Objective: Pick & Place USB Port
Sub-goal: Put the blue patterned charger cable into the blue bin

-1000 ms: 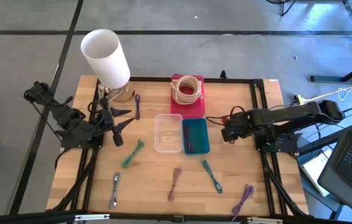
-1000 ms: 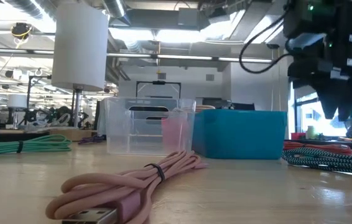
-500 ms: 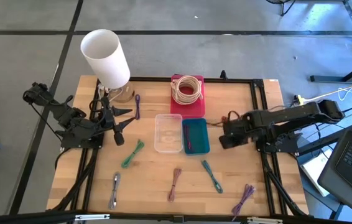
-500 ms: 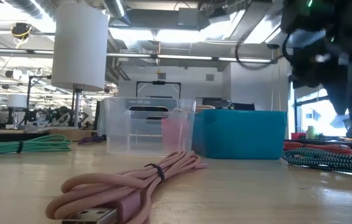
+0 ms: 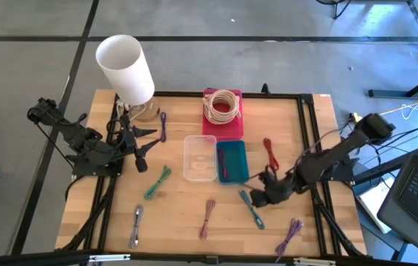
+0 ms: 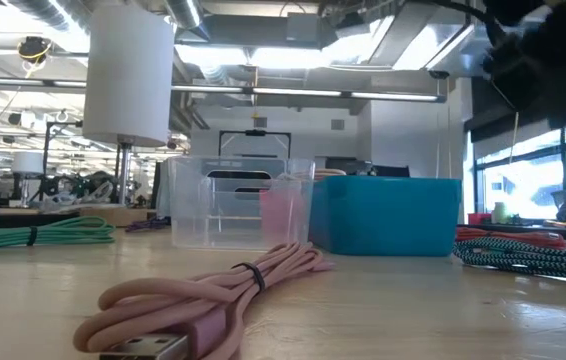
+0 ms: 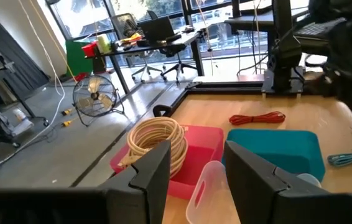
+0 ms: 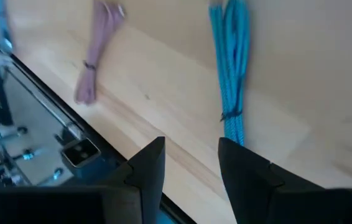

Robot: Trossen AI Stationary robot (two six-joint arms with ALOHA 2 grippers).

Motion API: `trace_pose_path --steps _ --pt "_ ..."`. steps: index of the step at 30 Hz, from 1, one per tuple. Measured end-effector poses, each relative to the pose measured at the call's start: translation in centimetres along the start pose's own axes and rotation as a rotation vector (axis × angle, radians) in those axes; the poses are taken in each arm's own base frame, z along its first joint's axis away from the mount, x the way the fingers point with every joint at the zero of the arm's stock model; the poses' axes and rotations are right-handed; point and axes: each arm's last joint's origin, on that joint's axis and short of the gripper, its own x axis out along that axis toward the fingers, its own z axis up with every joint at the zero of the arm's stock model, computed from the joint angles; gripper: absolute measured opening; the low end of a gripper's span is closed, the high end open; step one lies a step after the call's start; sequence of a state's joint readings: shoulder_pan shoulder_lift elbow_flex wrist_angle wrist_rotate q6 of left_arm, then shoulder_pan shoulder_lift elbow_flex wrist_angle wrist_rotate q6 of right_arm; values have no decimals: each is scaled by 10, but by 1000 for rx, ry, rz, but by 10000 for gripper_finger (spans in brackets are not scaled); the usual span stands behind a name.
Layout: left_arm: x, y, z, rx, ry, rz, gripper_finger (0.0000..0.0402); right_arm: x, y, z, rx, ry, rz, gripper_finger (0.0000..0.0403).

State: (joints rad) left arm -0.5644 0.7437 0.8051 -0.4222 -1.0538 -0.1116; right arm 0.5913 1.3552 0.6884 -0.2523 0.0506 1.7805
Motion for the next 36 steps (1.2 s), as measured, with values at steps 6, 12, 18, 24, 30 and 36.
trace_pose_path --steps 6,12,18,24,30,36 --pt "0 0 0 -20 1 -7 143 39 0 -9 -43 82 -59 151" --pt "0 0 0 -21 1 -8 143 67 2 -11 -176 80 -140 151" --pt "0 0 0 -24 1 -9 143 81 12 -14 -290 75 -179 151" --pt "0 -1 0 -23 4 -32 143 67 37 -18 -368 64 -246 151" --pt "0 -1 0 -1 4 -32 143 45 58 -18 -456 -28 -367 151" --pt "0 -1 0 2 4 -31 143 43 57 -13 -450 -30 -414 151"
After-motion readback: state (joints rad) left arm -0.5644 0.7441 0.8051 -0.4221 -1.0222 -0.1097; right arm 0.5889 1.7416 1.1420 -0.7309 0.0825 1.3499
